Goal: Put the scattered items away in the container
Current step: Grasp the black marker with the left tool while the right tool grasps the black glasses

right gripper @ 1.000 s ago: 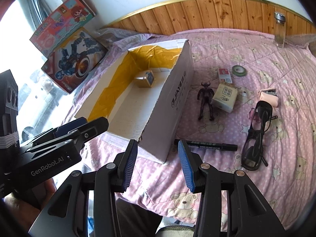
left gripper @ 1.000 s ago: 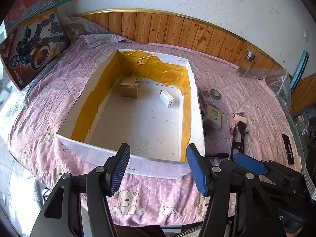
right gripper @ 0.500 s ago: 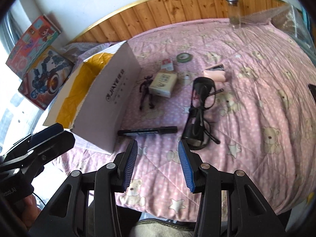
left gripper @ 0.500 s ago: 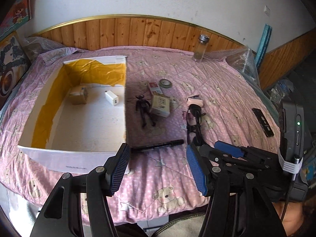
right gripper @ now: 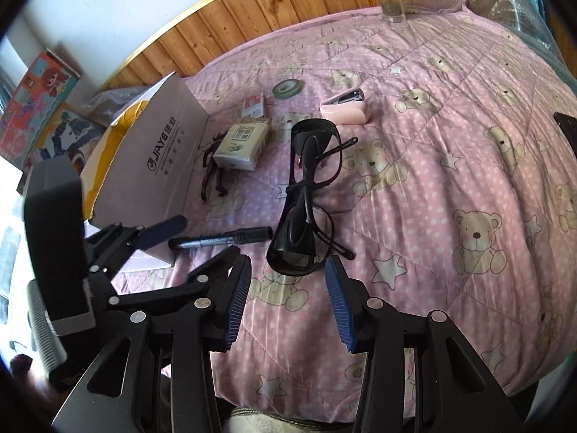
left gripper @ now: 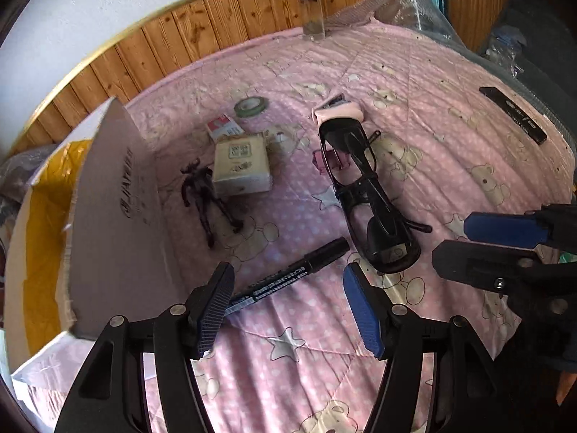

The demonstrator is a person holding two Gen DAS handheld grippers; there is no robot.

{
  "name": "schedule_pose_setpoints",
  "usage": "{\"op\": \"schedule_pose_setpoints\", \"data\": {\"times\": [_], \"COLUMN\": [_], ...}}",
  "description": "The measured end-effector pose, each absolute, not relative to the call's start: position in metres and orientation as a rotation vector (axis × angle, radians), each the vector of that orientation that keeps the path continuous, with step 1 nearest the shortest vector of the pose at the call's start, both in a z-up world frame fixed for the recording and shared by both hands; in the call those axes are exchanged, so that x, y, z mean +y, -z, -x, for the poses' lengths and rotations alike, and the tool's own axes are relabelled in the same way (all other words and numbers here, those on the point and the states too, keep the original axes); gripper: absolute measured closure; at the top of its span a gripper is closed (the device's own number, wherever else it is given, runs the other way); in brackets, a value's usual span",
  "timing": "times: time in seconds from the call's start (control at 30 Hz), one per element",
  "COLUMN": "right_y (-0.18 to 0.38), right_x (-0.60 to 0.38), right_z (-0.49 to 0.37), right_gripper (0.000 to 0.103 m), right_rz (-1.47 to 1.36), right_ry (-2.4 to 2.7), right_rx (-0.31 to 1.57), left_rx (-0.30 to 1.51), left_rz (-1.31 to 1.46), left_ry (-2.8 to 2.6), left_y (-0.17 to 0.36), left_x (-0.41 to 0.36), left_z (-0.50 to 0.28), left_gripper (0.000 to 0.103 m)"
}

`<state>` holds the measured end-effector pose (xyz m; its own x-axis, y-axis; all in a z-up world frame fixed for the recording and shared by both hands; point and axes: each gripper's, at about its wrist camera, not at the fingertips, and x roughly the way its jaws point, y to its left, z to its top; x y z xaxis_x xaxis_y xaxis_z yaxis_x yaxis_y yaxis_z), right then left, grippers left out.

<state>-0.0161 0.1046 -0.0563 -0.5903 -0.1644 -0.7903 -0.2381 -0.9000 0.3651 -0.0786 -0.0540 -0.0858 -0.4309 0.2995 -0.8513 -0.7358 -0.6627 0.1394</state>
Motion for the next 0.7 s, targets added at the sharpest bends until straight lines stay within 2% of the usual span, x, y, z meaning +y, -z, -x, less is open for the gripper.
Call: {"op": "schedule_pose_setpoints", "data": {"times": [0.07, 0.13, 0.17, 0.2, 0.23, 0.27, 0.37, 0.4, 0.5, 0.57, 0.6, 0.63, 0.67, 0.7], "right_y": [0.059, 0.062, 0.063, 0.064, 0.065, 0.068, 0.078, 0.082, 0.09, 0.098, 0.103, 0.106, 0.107, 0.107], "right_x": [0.109, 0.111, 0.112, 0.112, 0.113, 0.113, 0.113, 0.113, 0.11, 0.107, 0.107, 0.108, 0.11, 0.114], "right_z": [0.022, 0.03, 0.035, 0.039, 0.043, 0.047, 0.06, 0.065, 0.079, 0.088, 0.091, 0.091, 0.09, 0.088], "right_gripper": [0.057, 0.057, 0.057, 0.057, 0.057, 0.057, 0.057, 0.057, 0.057, 0.056, 0.057, 0.061, 0.063, 0.076], "right_rz": [1.401, 1.423, 1.435, 1.443, 1.45, 1.459, 1.495, 1.51, 1.542, 1.558, 1.556, 1.531, 1.504, 1.493], "right_ry": [-2.669, -2.664, -2.664, -2.665, -2.667, -2.669, -2.657, -2.651, -2.647, -2.655, -2.663, -2.684, -2.702, -2.702], "right_rx": [0.687, 0.675, 0.657, 0.638, 0.621, 0.611, 0.6, 0.591, 0.55, 0.506, 0.5, 0.505, 0.516, 0.544], "left_rx": [0.684, 0.664, 0.597, 0.46, 0.342, 0.299, 0.269, 0.264, 0.281, 0.325, 0.378, 0.419, 0.446, 0.47], "left_rz": [1.163, 1.216, 1.271, 1.352, 1.422, 1.46, 1.457, 1.445, 1.449, 1.42, 1.391, 1.357, 1.333, 1.319], "left_ry": [-2.105, -2.11, -2.108, -2.093, -2.086, -2.091, -2.106, -2.111, -2.134, -2.148, -2.158, -2.158, -2.15, -2.15], "left_y": [0.099, 0.109, 0.112, 0.113, 0.112, 0.111, 0.106, 0.105, 0.111, 0.113, 0.114, 0.113, 0.113, 0.112], "left_x": [-0.05, -0.054, -0.063, -0.075, -0.089, -0.097, -0.106, -0.106, -0.1, -0.092, -0.086, -0.081, -0.077, -0.073], "left_z": [0.085, 0.093, 0.1, 0.108, 0.114, 0.113, 0.106, 0.106, 0.11, 0.106, 0.101, 0.095, 0.091, 0.086], "left_gripper": [0.04, 0.062, 0.065, 0.077, 0.084, 0.086, 0.087, 0.085, 0.062, 0.061, 0.064, 0.08, 0.088, 0.089]}}
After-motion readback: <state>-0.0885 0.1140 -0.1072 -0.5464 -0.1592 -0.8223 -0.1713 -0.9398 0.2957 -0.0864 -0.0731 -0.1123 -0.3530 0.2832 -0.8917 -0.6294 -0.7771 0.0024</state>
